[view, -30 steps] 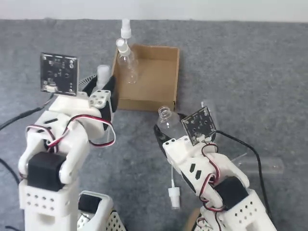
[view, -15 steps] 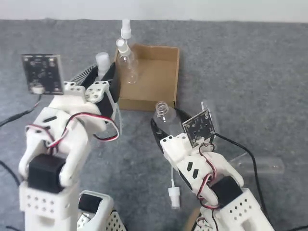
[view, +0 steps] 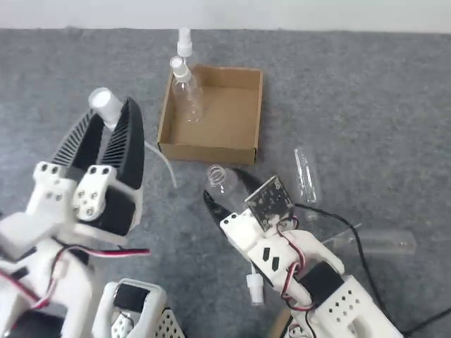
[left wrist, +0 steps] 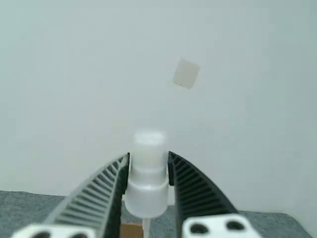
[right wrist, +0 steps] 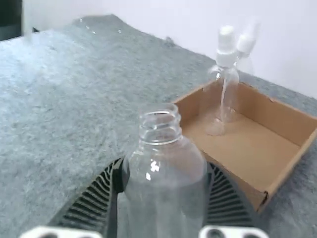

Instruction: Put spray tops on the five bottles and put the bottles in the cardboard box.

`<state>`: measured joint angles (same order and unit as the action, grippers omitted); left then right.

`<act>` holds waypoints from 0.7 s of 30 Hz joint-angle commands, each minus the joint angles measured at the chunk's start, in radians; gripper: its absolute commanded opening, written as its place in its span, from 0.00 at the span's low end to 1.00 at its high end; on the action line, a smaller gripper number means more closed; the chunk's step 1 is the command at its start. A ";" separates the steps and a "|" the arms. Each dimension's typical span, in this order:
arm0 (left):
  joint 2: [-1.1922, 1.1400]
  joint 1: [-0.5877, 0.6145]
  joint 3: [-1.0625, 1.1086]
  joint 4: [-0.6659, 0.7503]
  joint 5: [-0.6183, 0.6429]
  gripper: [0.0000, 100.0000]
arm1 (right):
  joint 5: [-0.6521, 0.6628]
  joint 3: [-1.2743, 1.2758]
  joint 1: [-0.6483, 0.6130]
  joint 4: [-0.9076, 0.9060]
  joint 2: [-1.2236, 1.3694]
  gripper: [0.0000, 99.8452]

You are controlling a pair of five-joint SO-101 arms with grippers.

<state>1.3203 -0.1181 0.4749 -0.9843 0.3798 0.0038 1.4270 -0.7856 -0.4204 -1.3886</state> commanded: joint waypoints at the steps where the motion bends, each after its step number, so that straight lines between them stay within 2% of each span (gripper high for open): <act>1: 0.057 -0.005 0.071 0.064 0.011 0.01 | 0.018 0.011 -0.031 0.090 -0.022 0.10; 5: 0.143 0.003 0.171 0.115 0.057 0.01 | 0.018 0.021 -0.061 0.102 -0.022 0.10; 12: 0.284 0.000 0.321 0.196 0.058 0.01 | 0.018 0.023 -0.105 0.102 -0.022 0.10; 21: 0.324 -0.003 0.387 0.236 0.058 0.01 | 0.018 0.023 -0.131 0.102 -0.018 0.10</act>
<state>1.6395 -0.1181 0.8661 -0.7772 0.4289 0.0038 1.4638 -0.9083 -0.3498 -1.3886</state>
